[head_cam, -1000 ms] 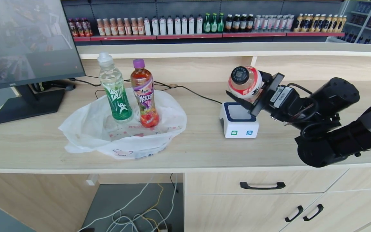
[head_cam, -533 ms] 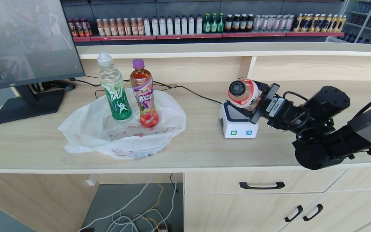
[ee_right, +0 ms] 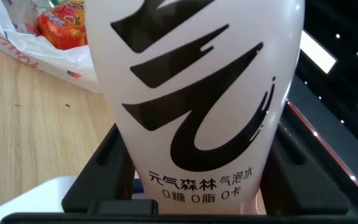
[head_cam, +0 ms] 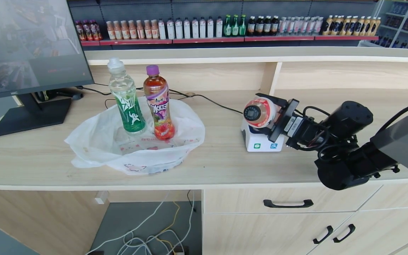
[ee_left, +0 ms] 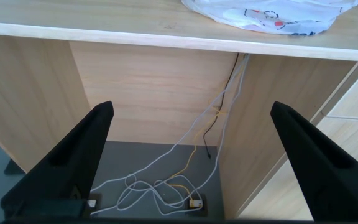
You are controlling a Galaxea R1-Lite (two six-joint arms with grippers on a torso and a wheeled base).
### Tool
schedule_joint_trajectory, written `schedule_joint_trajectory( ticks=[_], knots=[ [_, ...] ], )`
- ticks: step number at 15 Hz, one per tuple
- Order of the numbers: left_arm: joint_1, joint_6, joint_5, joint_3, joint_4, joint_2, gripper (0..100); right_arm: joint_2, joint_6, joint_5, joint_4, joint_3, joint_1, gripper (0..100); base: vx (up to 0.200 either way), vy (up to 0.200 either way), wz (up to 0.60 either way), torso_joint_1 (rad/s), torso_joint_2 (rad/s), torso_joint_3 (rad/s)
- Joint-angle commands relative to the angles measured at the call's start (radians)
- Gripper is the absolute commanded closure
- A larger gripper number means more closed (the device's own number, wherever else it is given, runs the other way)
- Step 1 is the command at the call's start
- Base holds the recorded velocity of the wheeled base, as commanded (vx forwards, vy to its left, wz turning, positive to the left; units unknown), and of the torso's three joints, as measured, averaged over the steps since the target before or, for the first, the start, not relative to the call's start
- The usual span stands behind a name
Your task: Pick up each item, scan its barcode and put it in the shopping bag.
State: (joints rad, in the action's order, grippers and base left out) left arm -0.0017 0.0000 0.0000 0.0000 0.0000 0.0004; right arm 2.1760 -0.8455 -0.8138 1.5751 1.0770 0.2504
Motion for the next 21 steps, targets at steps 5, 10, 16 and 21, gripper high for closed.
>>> schedule_joint_trajectory(
  ticks=[5, 10, 16, 21],
  knots=[
    [0.000, 0.000, 0.000, 0.000, 0.000, 0.001, 0, 0.008, 0.002, 0.001, -0.004, -0.008, 0.007, 100, 0.000, 0.000, 0.00, 0.000, 0.00, 0.000],
    [0.000, 0.000, 0.000, 0.000, 0.000, 0.000, 0, 0.005, 0.003, 0.002, -0.004, -0.011, 0.024, 100, 0.000, 0.000, 0.00, 0.000, 0.00, 0.000],
    [0.000, 0.000, 0.000, 0.000, 0.000, 0.000, 0, 0.005, 0.002, 0.002, -0.004, -0.016, 0.026, 100, 0.000, 0.000, 0.00, 0.000, 0.00, 0.000],
    [0.000, 0.000, 0.000, 0.000, 0.000, 0.000, 0, -0.004, 0.006, 0.005, -0.004, -0.025, 0.029, 100, 0.000, 0.000, 0.00, 0.000, 0.00, 0.000]
  ],
)
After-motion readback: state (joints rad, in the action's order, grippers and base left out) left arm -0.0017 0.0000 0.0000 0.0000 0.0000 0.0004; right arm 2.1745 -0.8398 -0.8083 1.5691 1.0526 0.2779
